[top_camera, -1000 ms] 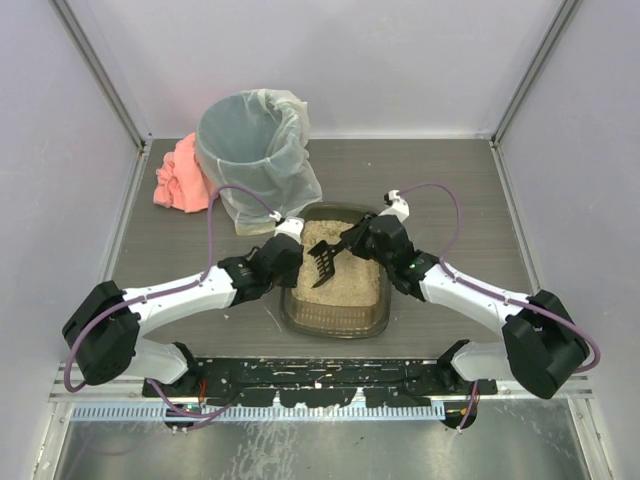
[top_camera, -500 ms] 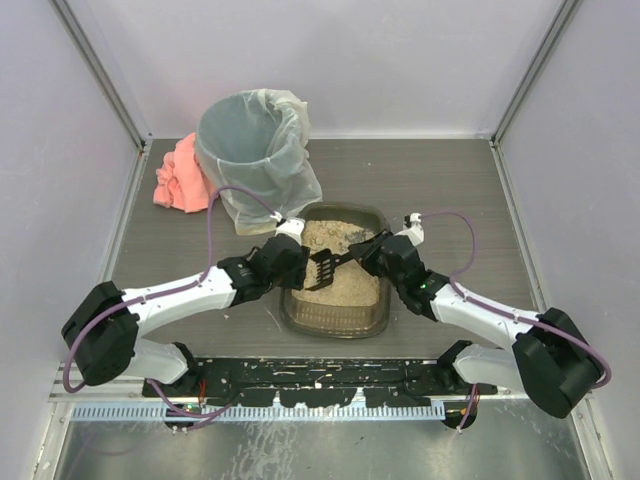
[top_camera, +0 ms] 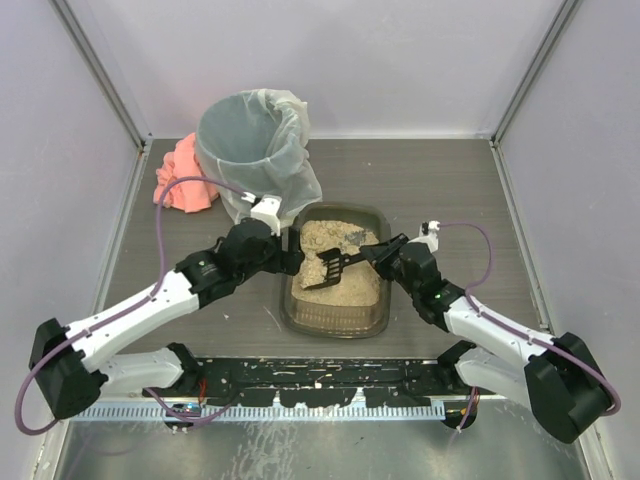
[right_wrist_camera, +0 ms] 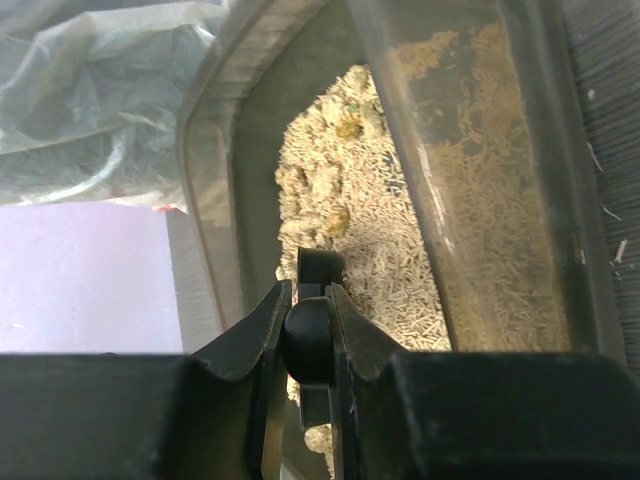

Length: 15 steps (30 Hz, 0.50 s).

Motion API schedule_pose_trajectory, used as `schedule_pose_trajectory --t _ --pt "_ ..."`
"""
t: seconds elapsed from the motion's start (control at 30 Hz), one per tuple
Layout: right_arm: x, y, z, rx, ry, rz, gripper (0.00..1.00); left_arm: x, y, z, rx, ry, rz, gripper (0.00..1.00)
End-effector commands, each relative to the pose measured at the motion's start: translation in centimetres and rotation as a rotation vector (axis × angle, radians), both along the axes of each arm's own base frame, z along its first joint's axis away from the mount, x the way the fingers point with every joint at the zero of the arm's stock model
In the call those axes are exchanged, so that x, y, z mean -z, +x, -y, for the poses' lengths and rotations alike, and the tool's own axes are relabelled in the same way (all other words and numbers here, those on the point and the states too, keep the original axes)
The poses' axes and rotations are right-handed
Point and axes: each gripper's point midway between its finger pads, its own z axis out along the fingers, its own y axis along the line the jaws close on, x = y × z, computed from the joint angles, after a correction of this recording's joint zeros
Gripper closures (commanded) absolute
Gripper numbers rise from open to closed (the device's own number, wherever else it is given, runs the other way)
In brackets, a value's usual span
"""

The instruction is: Clean the litter box

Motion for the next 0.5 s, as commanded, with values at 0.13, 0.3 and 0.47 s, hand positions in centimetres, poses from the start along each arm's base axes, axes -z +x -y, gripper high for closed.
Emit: schedule_pose_trajectory --t 0.13,0.3,0.47 --pt "-6.4 1.1 0.3 0.018 0.138 0.175 0.99 -3.4 -0.3 -4.3 -0.06 0.03 0.089 0.16" --pt "-7.1 1.2 1.1 0.031 0.154 0.199 0.99 -3.9 -1.0 -6.5 -0.09 0.059 0.115 0.15" --pt "-7.6 1.0 2.2 0.044 0.178 0.217 0.99 -4.3 -1.6 -8.2 -0.118 0.072 0.137 0.13"
